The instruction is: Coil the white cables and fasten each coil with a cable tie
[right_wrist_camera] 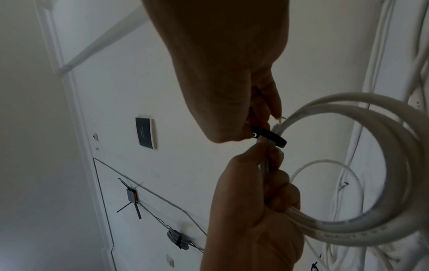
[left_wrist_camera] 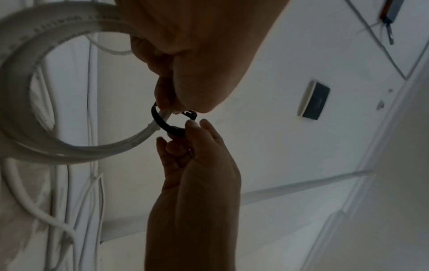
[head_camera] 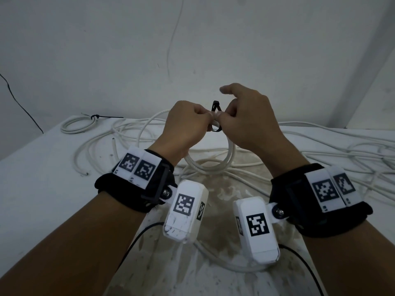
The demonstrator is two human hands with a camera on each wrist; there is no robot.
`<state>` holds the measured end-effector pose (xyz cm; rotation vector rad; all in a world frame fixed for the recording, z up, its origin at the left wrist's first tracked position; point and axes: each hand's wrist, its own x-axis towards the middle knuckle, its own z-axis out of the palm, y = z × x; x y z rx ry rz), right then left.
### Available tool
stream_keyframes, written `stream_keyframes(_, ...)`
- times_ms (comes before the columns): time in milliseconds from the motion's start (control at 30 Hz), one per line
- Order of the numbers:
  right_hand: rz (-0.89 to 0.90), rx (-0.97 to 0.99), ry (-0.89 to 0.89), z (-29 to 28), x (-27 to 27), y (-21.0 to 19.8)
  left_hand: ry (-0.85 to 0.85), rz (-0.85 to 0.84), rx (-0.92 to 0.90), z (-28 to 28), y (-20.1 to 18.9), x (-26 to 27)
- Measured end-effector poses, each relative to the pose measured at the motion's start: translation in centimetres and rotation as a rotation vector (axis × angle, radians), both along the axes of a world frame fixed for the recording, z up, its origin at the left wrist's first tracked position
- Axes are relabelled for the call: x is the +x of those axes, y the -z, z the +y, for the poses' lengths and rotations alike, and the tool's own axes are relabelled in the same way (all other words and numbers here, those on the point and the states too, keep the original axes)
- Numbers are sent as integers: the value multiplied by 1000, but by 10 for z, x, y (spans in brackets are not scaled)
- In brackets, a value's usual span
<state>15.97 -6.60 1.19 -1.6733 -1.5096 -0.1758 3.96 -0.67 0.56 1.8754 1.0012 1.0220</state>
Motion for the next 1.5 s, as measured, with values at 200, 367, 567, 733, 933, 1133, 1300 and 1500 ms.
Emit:
stream_keyframes(200,25,-58,9,1,4,0,-3,67,71,-2,2,2)
stream_keyframes(367,8,28,47,3,4,2,-6,86,84,0,2,1)
stream_keyframes(567,25,-101,-8,1,6,1,-9,144,145,-1,4,3)
stream_keyframes(733,15,-109,4,4,9,2,-12,168,159,-2,5,4)
stream_keyframes(933,-8,12,53,6,5,7,11,115,130,-2,3,2)
stream_keyframes(1133,23,111,75,5,2,9,46,85,131,-2,2,1)
stream_keyframes(1300,311,154,82,5,-3,6,83,46,149,-1,-3,-1)
stream_keyframes(1500,1039,-118,-149,-15,7,-13,183,112,169,-5,-7,-3)
